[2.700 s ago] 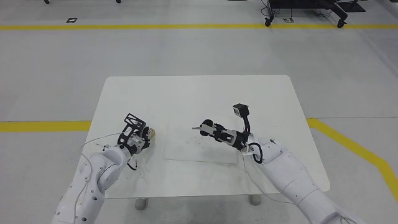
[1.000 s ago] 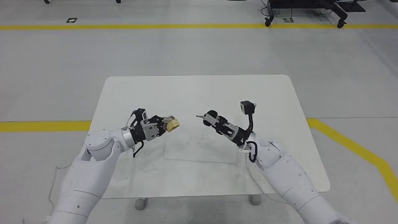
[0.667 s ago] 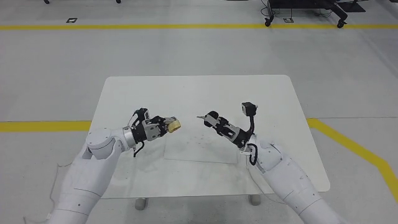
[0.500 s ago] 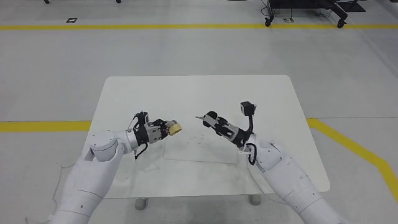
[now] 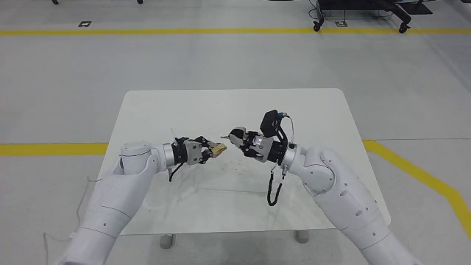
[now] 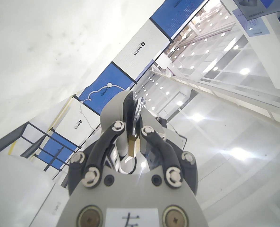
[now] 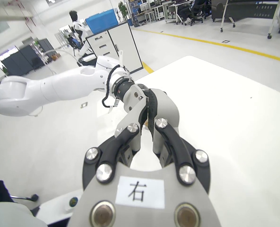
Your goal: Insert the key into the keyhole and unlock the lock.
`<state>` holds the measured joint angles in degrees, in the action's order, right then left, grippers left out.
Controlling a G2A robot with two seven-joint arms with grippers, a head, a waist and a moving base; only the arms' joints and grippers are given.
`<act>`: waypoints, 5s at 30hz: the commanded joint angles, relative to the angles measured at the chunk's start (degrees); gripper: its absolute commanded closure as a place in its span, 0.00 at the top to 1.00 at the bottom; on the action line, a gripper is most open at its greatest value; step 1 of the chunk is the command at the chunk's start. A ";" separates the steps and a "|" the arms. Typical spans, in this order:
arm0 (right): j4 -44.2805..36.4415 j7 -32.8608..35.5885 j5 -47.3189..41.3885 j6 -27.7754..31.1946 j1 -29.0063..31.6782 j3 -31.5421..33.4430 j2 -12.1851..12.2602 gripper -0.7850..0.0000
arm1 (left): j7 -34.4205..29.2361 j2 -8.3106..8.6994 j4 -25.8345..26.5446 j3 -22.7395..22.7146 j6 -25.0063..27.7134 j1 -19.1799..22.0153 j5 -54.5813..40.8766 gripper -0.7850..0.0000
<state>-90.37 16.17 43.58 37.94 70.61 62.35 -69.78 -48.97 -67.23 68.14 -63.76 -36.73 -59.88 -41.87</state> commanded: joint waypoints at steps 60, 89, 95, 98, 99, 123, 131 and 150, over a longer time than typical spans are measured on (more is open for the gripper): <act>-14.46 -5.63 60.57 9.74 0.86 -3.05 4.36 0.00 | -0.74 -0.74 -1.99 6.15 0.38 3.97 0.89 0.00; -14.52 -3.54 62.54 8.28 -0.05 -5.78 4.50 0.00 | -1.99 -0.78 -3.57 7.40 -0.83 4.97 -0.75 0.00; -15.66 -1.27 65.06 7.02 -0.25 -7.46 4.34 0.00 | -1.54 -0.79 -3.72 7.55 -1.34 5.09 -1.10 0.00; -16.36 0.05 66.11 6.45 -0.24 -8.53 4.19 0.00 | -1.48 -0.78 -3.71 7.68 -1.51 5.11 -1.18 0.00; -16.49 0.35 66.28 6.25 -0.28 -8.78 4.14 0.00 | -1.49 -0.78 -3.69 7.74 -1.55 5.12 -1.17 0.00; -16.34 1.00 64.29 2.34 0.48 -7.11 3.98 1.00 | -1.14 -0.51 -3.30 7.65 0.94 5.19 -1.09 0.00; -20.67 1.53 63.16 -0.86 4.49 -2.21 4.79 1.00 | 3.21 0.02 0.29 5.81 10.30 4.04 3.04 0.00; -16.49 -11.26 70.43 -13.99 7.02 -5.38 4.48 0.20 | 12.77 1.40 12.82 1.14 29.29 -4.04 14.78 0.00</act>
<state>-107.74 6.15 113.52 25.27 77.52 57.33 -65.24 -36.43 -65.86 80.79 -62.49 -7.82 -63.82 -27.69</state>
